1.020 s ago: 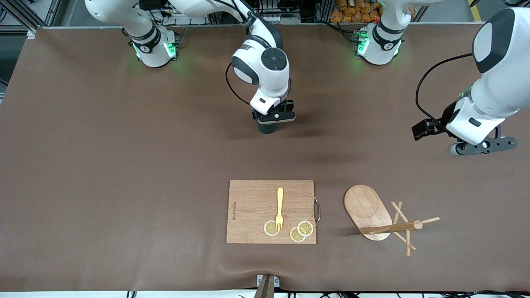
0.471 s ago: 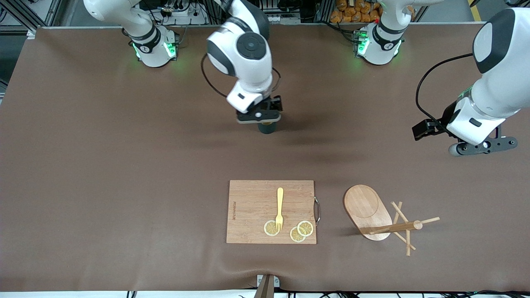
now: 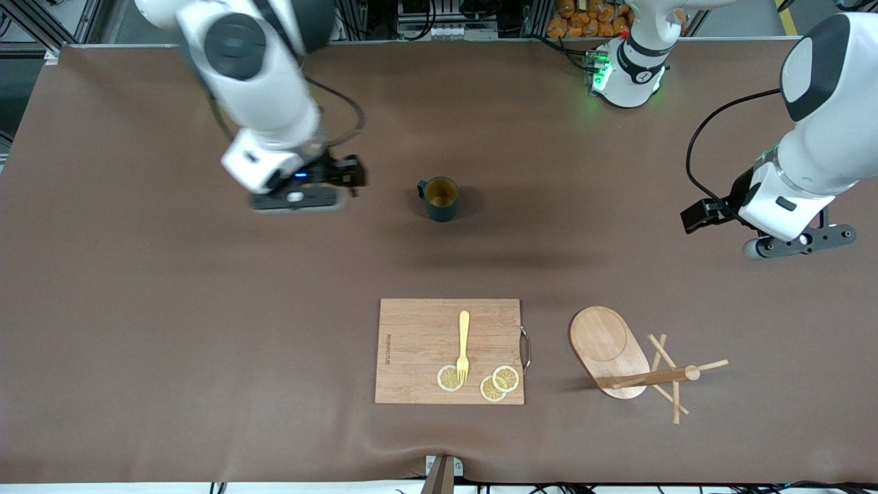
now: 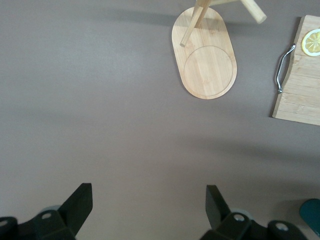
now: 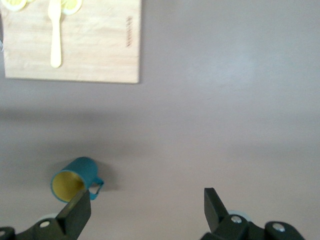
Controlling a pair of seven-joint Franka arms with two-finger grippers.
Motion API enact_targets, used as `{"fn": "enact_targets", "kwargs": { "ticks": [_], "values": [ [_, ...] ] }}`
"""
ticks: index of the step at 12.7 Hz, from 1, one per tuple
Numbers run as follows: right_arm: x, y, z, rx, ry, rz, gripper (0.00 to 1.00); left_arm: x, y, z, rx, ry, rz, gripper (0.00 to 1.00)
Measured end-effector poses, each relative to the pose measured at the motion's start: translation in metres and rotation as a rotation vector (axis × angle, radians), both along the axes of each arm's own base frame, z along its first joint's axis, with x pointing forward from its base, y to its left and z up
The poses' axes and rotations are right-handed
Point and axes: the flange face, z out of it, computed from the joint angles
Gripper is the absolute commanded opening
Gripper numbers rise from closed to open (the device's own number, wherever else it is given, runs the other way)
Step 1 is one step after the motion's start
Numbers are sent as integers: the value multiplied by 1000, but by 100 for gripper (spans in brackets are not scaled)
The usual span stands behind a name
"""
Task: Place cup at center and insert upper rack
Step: 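Open the right gripper and withdraw it from the mug, then move the left gripper over the teal mug at the center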
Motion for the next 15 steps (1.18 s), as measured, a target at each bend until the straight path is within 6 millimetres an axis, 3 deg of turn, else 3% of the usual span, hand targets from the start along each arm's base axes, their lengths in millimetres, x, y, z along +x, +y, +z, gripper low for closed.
{"fn": "enact_targets", "kwargs": {
  "ticks": [4,7,9,11,15],
  "values": [
    [29,-123,45,13,-38,-72,100,-1,-4,-1,1,1,17,100],
    [48,-227,50,12,-49,-39,100,-2,-13,-2,4,0,65,100],
    [53,-282,48,10,-48,-56,100,-4,-20,-2,6,0,95,100],
    [53,-323,45,8,-44,-105,100,-6,-32,-2,7,-1,120,100],
    [51,-361,42,7,-46,-122,100,-13,-62,-2,8,-5,186,100]
  ]
}}
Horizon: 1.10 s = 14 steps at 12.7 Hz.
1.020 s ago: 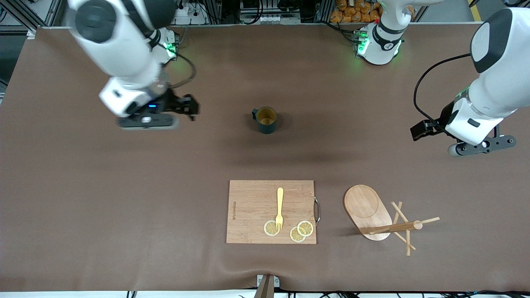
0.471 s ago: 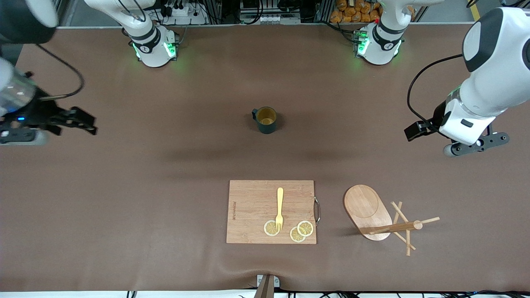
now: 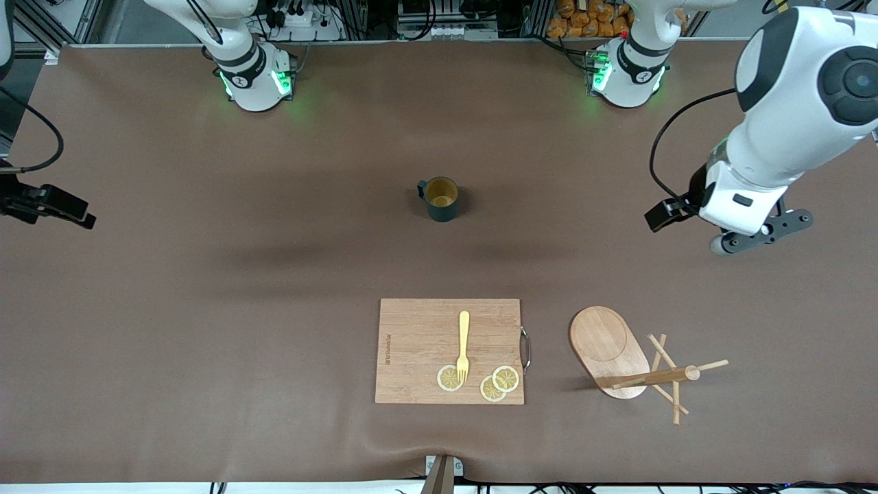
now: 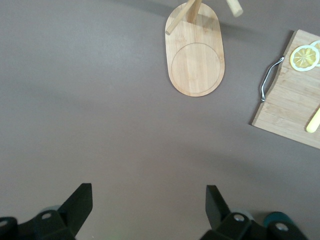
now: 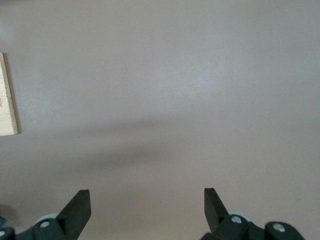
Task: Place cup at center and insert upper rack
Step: 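Move the left gripper over the teal mug at the center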
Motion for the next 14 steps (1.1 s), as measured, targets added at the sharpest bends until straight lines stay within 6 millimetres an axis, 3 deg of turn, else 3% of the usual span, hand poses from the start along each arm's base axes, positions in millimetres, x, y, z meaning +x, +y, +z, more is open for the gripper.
{"fn": "enact_targets", "kwargs": {
  "ticks": [4,9,14],
  "values": [
    [-1,-17,-6,-49,5,22,100,-11,-37,0,5,-8,80,100],
    [-3,-28,-15,-81,28,14,100,-37,-117,-12,16,-3,167,100],
    [-3,-21,-28,-60,53,22,100,-80,-202,-31,76,-29,269,100]
  ]
}}
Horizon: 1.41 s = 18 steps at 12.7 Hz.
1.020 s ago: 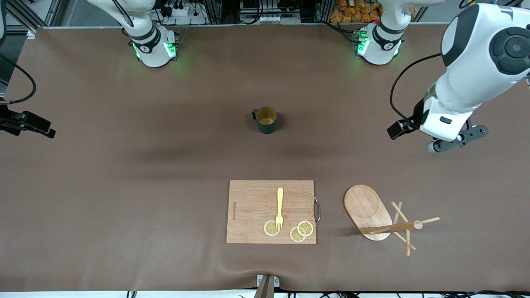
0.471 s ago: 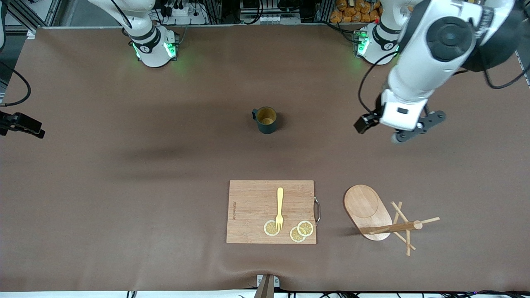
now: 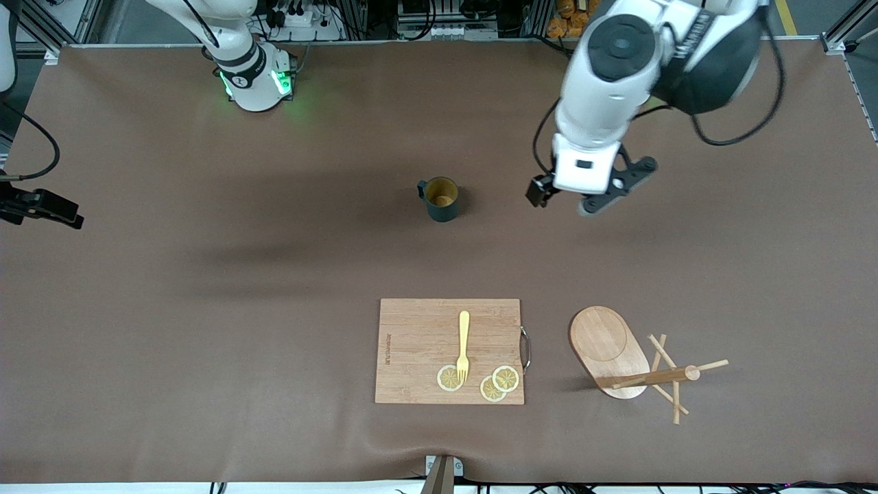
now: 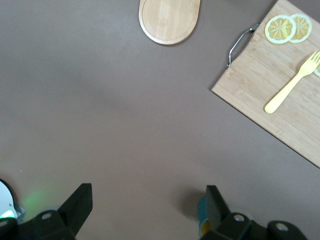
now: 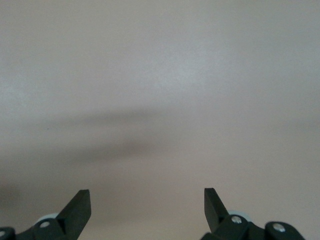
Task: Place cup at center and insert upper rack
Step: 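Move the left gripper over the teal mug at the center, then lower the left gripper and grasp the teal mug's rim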
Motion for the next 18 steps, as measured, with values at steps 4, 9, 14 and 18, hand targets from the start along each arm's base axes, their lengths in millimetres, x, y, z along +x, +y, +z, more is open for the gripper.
{"fn": "enact_targets", "kwargs": {
  "ticks": [4,9,14,18],
  "values": [
    [-1,0,-4,5,9,-1,100,-47,-84,-30,70,-53,79,100],
    [-1,1,-4,8,9,-1,100,-103,-171,-79,161,-160,174,100],
    [0,2,-4,15,7,0,100,-150,-240,-129,207,-249,220,100],
    [0,3,-4,16,8,1,100,-177,-276,-168,241,-296,189,100]
  ]
}}
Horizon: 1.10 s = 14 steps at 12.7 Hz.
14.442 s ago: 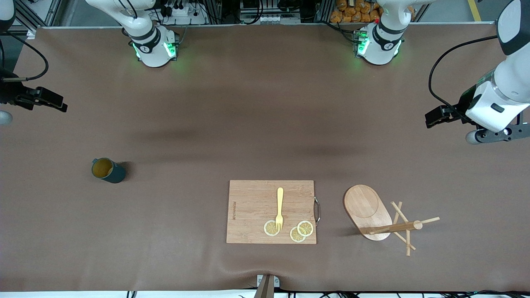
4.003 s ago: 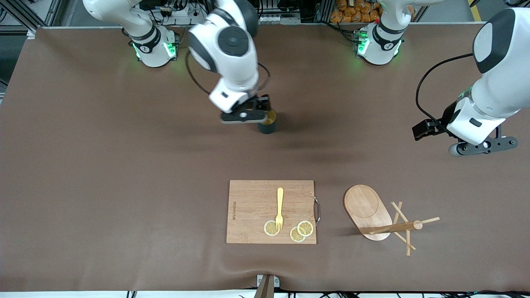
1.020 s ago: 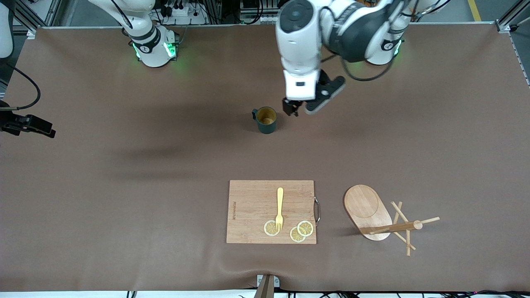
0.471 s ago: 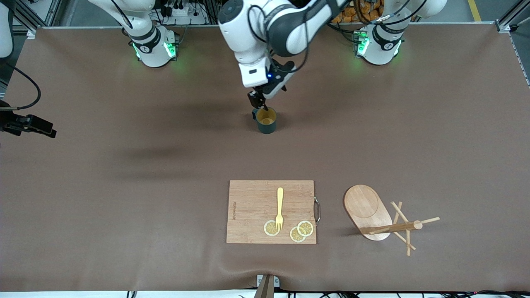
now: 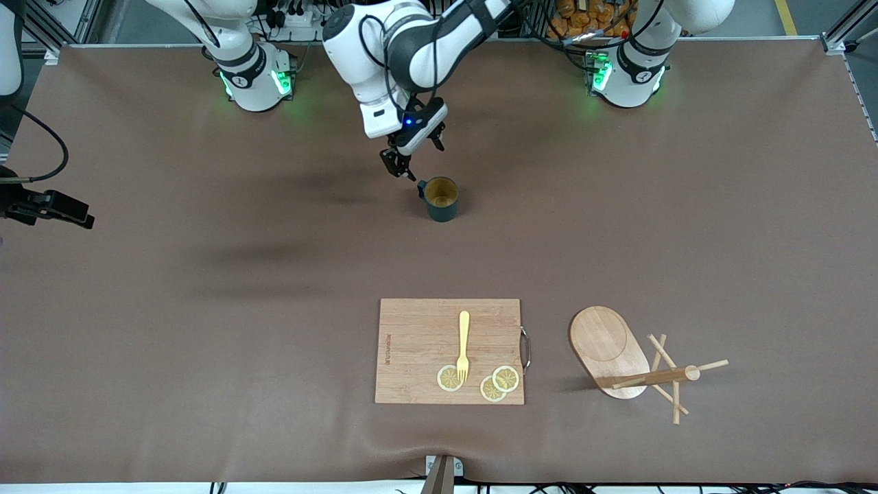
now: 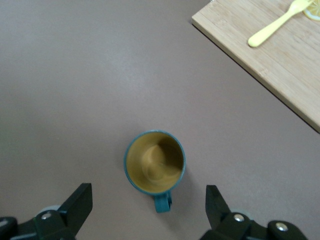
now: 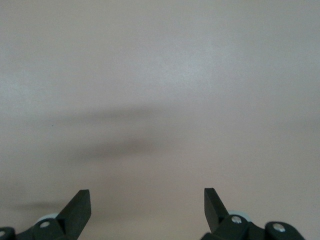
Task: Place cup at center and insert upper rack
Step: 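Lower the left gripper and grasp the teal mug's rim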
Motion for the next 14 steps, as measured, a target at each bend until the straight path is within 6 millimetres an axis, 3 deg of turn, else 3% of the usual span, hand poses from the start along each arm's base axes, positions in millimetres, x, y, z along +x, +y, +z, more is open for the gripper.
{"fn": "enact_targets", "kwargs": {
  "ticks": [3,9,14],
  "values": [
    [0,0,0,0,1,0,100,-15,-19,-23,23,-20,-31,100],
    [1,0,-3,1,5,0,100,-50,-51,-98,72,-104,-21,100],
    [0,2,-8,24,21,-2,100,-50,-53,-138,103,-145,6,100]
  ]
}}
